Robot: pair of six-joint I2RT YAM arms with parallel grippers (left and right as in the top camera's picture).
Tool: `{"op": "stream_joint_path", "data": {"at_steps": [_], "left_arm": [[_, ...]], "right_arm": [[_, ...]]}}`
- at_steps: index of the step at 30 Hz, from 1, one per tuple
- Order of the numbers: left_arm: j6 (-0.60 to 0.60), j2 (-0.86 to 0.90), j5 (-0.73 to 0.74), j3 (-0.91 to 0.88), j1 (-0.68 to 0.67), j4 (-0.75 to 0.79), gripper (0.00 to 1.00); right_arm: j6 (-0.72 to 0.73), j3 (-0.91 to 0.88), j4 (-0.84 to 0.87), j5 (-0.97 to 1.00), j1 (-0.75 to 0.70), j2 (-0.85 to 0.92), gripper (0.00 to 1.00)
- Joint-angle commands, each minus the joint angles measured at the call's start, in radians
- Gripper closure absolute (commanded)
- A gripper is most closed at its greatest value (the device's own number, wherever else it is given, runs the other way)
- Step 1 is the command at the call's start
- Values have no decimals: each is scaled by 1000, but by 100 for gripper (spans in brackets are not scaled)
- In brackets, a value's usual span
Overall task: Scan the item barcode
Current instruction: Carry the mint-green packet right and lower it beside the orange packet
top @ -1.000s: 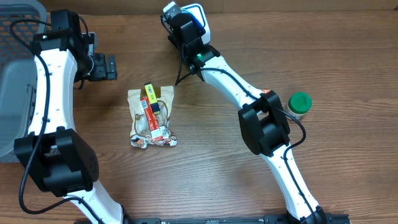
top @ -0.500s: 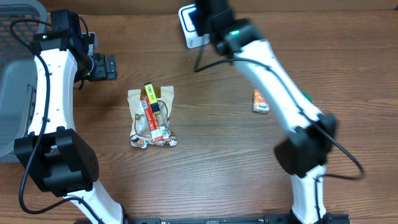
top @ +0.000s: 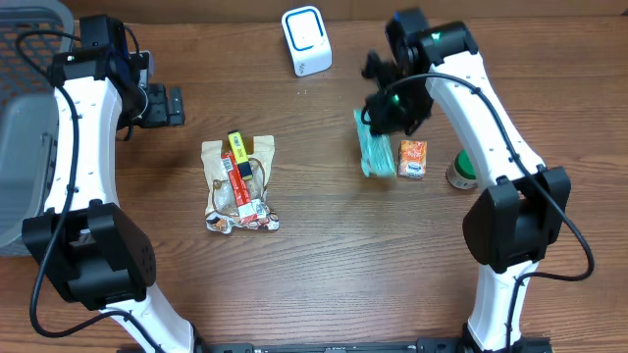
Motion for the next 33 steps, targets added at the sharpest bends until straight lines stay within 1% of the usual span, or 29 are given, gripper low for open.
{"op": "stream_joint_path", "data": {"at_steps": [1,2,8,9,11,12,14,17,19,22,26,33], "left_arm": [[16,-9,8,11,-2,0,0],[16,-9,8,11,-2,0,0],[16,-9,8,11,-2,0,0],[16,-9,8,11,-2,0,1],[16,-9,8,11,-2,0,0],[16,-9,8,11,-2,0,0],[16,-9,8,11,-2,0,0],[16,-9,8,11,-2,0,0],[16,-9,8,11,-2,0,0],[16,-9,8,11,-2,0,0],[16,-9,8,11,-2,0,0],[16,-9,8,11,-2,0,0]], "right_arm": [[-119,-94,19,-81,-8,-1,96],[-141,-134,46,-68,-10,-1,94],[-142,-305,231,45,-10,-1,91],[-134,-321,251,66,-10,-1,87],[-119,-341,283,118,-9,-1,64],[-106,-344,294,145,-9,-1,56],[-44,-344,326,212,-9,-1,45],[92,-344,399,270,-9,-1,44],[167,-344,432,270,-7,-1,41],[278,-344,452,238,8,-1,42],[339,-344,464,196,42,-1,44],[399,-344,550,195,114,-1,45]]}}
